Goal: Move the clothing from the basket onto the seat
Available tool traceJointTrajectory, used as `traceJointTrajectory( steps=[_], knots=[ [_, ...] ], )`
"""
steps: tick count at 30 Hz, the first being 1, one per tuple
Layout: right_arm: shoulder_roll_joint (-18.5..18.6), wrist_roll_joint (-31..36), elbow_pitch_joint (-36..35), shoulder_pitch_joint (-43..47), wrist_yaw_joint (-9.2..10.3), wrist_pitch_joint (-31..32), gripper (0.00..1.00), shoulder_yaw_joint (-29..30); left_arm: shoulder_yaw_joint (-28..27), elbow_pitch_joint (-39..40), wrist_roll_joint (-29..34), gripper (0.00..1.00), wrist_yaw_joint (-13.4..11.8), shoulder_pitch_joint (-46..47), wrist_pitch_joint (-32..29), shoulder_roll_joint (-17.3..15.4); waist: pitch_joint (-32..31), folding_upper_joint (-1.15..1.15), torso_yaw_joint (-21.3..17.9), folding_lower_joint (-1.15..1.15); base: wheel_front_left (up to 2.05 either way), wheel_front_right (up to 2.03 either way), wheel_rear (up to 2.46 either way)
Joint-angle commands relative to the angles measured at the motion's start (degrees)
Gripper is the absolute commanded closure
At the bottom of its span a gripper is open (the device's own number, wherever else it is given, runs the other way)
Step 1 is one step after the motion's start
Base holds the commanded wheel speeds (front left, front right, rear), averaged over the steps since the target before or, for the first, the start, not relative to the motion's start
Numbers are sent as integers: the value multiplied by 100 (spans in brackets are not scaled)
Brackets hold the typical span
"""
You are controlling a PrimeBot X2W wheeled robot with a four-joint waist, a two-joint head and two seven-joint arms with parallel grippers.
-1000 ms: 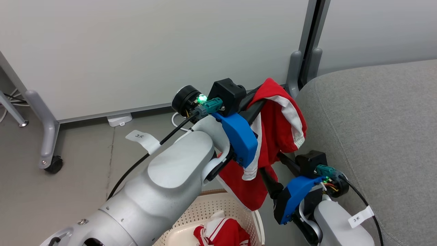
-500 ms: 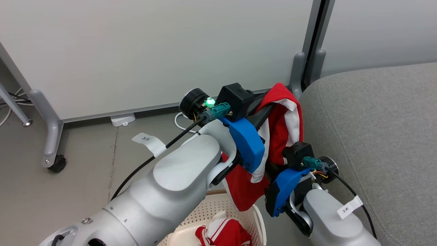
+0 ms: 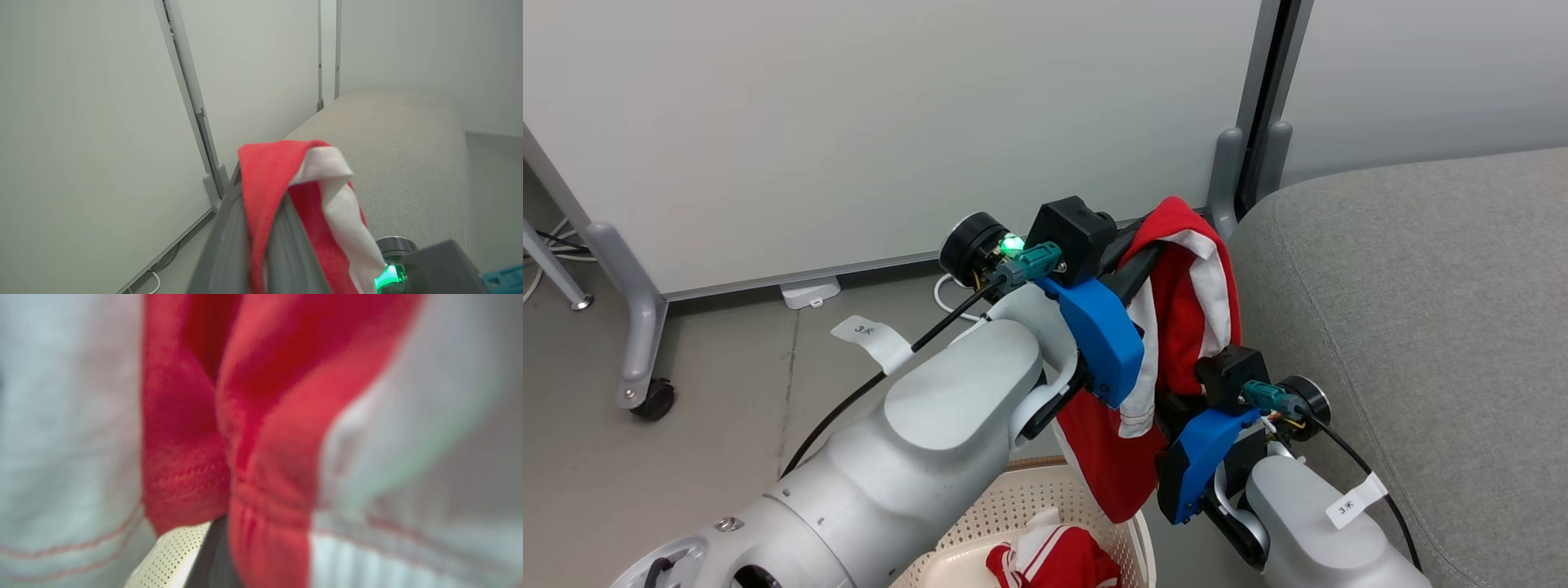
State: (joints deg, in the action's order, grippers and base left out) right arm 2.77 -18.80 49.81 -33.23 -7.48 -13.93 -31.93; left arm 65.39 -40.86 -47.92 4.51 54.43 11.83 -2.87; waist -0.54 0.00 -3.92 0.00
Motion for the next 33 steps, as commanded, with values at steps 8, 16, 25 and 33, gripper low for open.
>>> traceJointTrajectory(
  steps=[8,16,25,33],
  knots=[
    [20,-40,59,-151,-3,-53,100,-1,35,-145,-54,60,-52,100,107,-3,0,0,-10,0,0,0,0],
    [20,17,116,-128,-3,-90,100,35,90,-289,-151,0,-14,-32,93,-4,-3,0,-17,0,0,0,0],
    [20,82,137,-151,-3,-97,100,85,-62,-379,-236,0,-57,-270,244,-155,32,0,-39,0,0,0,0],
    [20,314,172,-93,-3,-112,100,351,-603,-19,-178,0,-266,-941,341,-603,106,0,10,0,0,0,0]
  ],
)
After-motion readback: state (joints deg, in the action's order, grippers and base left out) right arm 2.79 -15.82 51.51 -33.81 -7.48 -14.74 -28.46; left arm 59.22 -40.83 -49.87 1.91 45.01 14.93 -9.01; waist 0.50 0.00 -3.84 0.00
